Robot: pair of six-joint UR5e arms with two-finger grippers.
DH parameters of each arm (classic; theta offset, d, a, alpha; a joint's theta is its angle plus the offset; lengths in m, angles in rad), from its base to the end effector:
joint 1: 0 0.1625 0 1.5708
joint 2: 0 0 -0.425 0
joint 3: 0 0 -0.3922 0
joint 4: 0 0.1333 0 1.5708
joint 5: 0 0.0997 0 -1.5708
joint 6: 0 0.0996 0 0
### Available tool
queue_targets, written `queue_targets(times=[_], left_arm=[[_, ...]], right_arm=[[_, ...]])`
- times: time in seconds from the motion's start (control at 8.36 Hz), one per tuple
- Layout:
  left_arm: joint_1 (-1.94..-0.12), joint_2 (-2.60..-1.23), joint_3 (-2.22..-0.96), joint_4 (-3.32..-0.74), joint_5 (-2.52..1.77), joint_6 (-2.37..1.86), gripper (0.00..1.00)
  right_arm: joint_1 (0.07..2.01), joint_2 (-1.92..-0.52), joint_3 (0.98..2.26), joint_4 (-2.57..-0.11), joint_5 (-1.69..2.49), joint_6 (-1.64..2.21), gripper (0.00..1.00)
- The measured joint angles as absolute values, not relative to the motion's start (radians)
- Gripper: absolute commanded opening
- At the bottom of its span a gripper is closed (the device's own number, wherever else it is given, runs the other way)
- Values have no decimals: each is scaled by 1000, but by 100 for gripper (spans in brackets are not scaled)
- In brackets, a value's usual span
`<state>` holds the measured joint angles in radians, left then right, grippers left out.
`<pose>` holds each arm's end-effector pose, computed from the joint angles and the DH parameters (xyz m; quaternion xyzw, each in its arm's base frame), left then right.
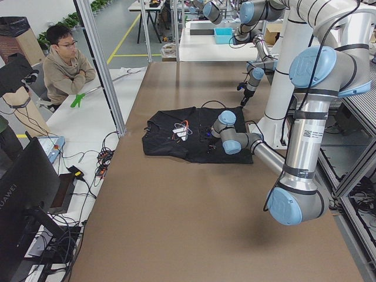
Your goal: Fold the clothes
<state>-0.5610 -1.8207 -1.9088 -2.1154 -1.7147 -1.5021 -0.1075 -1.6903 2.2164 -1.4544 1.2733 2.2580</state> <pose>0.4134 -0.4003 0.3083 0.1080 0.5276 -0.1677 0.8258 -0.4404 -0.1159 0.4040 0.0088 -0.3424 0.3130 0.8858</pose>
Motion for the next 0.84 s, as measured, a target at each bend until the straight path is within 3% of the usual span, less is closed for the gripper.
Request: queue_targets(times=[0.36, 0.6, 0.84], left_arm=[[-561, -1819, -1909, -2115, -1704, -1502, 100], [-561, -1818, -1908, -2115, -1702, -1502, 100], [-561, -1812, -1907, -2115, -1697, -1502, 100]], right_arm=[[-107, -1689, 2216, -1454, 1273, 2250, 27], [-105, -1687, 2216, -1454, 1274, 2242, 50], [-102, -1688, 2220, -1454, 1274, 2240, 51]])
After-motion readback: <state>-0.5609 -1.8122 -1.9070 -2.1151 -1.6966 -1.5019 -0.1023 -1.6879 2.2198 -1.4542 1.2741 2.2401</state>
